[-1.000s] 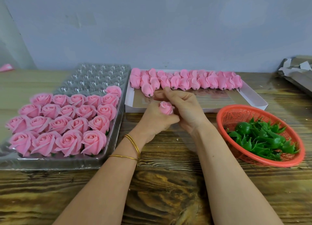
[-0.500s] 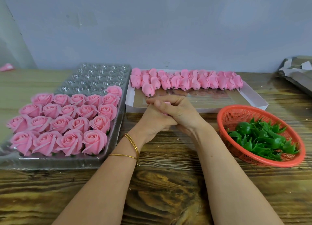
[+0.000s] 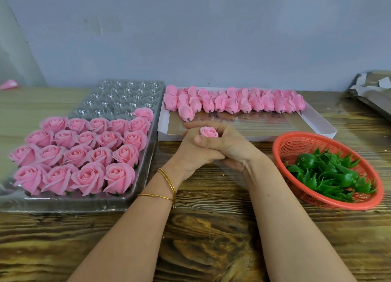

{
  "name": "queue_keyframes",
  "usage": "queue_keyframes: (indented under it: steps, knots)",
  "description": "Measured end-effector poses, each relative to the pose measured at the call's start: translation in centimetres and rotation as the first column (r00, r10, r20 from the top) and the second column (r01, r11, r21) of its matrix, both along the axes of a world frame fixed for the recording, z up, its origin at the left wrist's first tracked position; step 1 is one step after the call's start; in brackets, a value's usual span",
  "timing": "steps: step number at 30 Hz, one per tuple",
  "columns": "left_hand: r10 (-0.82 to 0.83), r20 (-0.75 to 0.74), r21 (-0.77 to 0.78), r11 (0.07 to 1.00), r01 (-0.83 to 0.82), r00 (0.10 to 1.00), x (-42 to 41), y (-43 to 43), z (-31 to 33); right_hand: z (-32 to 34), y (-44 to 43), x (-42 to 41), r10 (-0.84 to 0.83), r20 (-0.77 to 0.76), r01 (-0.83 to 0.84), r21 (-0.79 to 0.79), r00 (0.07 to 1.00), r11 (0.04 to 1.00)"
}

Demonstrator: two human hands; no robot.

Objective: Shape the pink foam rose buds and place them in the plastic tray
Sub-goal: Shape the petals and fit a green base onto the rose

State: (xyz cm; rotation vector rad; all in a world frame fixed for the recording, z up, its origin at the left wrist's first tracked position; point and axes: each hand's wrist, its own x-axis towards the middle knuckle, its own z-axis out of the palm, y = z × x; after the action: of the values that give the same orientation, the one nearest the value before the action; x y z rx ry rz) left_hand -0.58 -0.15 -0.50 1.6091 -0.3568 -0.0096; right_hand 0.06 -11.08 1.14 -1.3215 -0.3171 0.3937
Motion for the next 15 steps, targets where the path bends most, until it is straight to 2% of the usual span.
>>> queue_keyframes:
  steps: [4, 7, 10, 12, 15]
  knots:
    - [0.026, 0.013, 0.003, 1.000, -0.026, 1.000, -0.3, -0.3, 0.3, -0.2, -0.6, 0.3, 0.041, -0.087, -0.038, 0.037, 0.995, 0.999]
    - [0.048, 0.036, 0.031, 0.998, -0.049, 0.998, 0.0, -0.2, 0.3, 0.2, -1.3, 0.2, 0.031, -0.093, -0.028, 0.030, 0.995, 0.999]
    - [0.154, 0.021, 0.002, 0.988, -0.154, 0.988, 0.4, 0.0, 0.1, 0.7, -1.2, 0.2, -0.127, -0.056, 0.132, 0.102, 0.990, 0.986]
    - [0.201, 0.044, 0.042, 0.978, -0.203, 0.979, 0.7, 0.1, -0.3, 0.9, -0.5, 0.3, -0.262, -0.018, 0.262, 0.131, 0.965, 0.956]
    - [0.233, 0.082, 0.116, 0.963, -0.241, 0.969, 0.8, 0.0, -0.5, 0.9, 1.0, 0.1, -0.390, 0.101, 0.386, 0.058, 0.915, 0.921]
